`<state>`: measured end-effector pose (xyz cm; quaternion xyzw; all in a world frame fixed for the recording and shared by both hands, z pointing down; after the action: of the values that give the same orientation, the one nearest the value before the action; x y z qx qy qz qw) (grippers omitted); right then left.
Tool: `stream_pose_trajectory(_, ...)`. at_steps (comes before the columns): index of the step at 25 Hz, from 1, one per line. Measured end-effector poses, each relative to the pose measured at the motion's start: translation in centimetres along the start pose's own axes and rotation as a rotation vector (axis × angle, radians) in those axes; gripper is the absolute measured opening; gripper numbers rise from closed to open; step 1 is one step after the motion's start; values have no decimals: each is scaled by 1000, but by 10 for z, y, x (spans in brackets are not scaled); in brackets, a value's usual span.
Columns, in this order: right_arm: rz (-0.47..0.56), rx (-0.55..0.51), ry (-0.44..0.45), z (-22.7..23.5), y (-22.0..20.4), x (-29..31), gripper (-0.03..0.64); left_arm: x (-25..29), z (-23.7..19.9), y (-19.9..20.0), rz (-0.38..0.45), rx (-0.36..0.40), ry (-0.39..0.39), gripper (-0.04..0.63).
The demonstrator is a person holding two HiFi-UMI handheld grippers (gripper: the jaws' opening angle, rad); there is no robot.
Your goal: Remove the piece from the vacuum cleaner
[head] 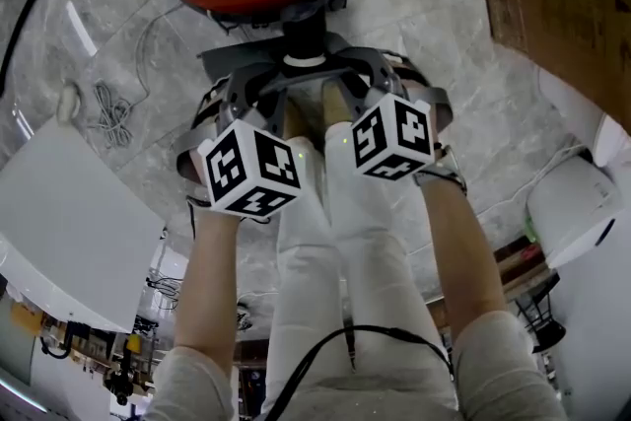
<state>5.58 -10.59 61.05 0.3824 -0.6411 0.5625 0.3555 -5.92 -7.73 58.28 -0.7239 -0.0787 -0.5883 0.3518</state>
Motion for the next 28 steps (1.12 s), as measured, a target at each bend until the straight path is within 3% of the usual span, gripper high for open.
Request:
stream_pose_trajectory(3, 8, 43, 3, 0, -1, 0, 38, 1, 0, -1, 6, 0, 1, 46)
stream_pose_trajectory(9, -89, -175, -58, -3, 11, -11, 35, 10, -4, -13, 47, -94, -25, 46)
stream_pose_trajectory(17, -131, -314, -88, -12, 32, -23, 35, 25, -9, -27, 41, -164, -37, 35)
stream_pose_trajectory(20, -112, -270, -90, -9, 26, -22, 34, 24, -7, -25, 38, -172, -45, 35)
stream_pose_trajectory(28, -18, 10, -58, -6, 7, -13, 35, 5, 2, -16, 52, -118, -19, 34)
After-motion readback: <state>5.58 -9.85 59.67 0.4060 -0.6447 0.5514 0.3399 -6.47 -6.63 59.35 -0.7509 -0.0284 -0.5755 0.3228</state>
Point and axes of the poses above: the fingertips, and each gripper's own axes: x forward along the fingers, z to its right, y out of its top, the point moved 7 cm from there along -x, backward along the fingers, and after that the axes turned 10 degrees about -x, right-handed, at the moved point
